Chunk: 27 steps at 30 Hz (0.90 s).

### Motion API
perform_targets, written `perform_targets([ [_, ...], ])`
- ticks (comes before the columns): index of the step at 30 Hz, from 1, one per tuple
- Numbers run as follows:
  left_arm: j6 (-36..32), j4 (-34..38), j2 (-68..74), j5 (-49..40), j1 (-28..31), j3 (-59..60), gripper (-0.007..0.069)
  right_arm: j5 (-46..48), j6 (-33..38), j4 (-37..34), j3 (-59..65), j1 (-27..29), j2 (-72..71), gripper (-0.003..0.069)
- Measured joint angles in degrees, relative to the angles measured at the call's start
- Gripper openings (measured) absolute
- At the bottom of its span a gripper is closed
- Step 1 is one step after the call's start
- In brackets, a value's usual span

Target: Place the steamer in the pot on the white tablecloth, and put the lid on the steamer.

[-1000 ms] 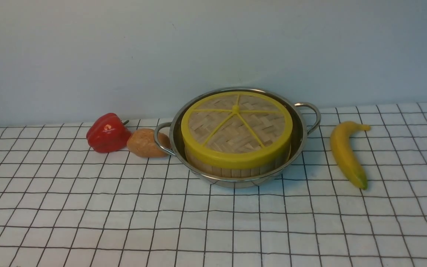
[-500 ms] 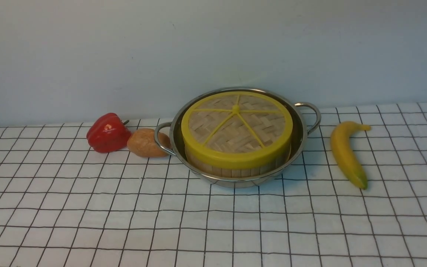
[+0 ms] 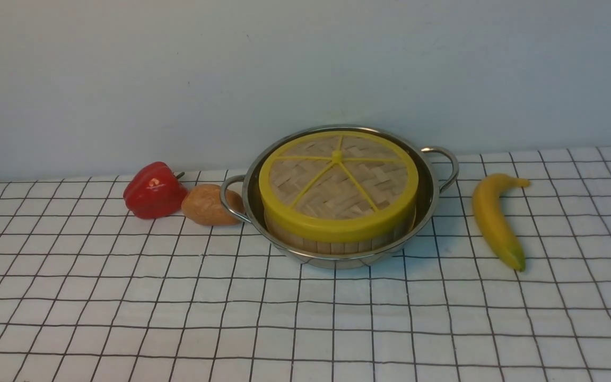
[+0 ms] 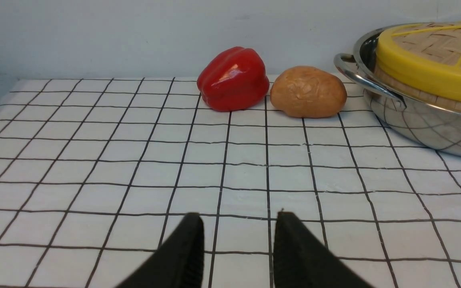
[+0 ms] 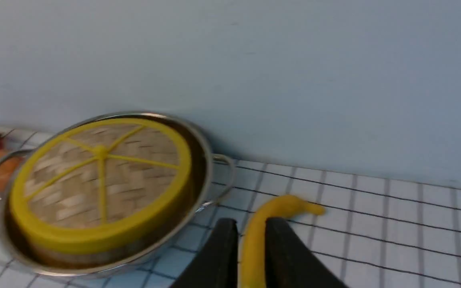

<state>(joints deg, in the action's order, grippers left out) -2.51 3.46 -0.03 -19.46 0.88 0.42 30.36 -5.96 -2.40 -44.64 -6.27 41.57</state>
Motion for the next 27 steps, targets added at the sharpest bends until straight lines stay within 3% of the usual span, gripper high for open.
perform_targets([
  [4, 0.0, 0.0, 0.0, 0.0, 0.0, 0.0, 0.0243, -12.5, -2.3, 0.0, 18.0, 9.5, -15.9, 0.0165],
  [8, 0.0, 0.0, 0.0, 0.0, 0.0, 0.0, 0.0243, -17.0, -2.4, 0.0, 28.8, 13.1, -25.3, 0.0177],
  [15, 0.0, 0.0, 0.0, 0.0, 0.0, 0.0, 0.0243, -20.4, -1.2, 4.0, 44.2, 13.6, -36.6, 0.0195],
  [27, 0.0, 0.0, 0.0, 0.0, 0.0, 0.0, 0.0243, -10.4, -1.2, 4.9, 45.1, 9.8, -41.3, 0.0242],
])
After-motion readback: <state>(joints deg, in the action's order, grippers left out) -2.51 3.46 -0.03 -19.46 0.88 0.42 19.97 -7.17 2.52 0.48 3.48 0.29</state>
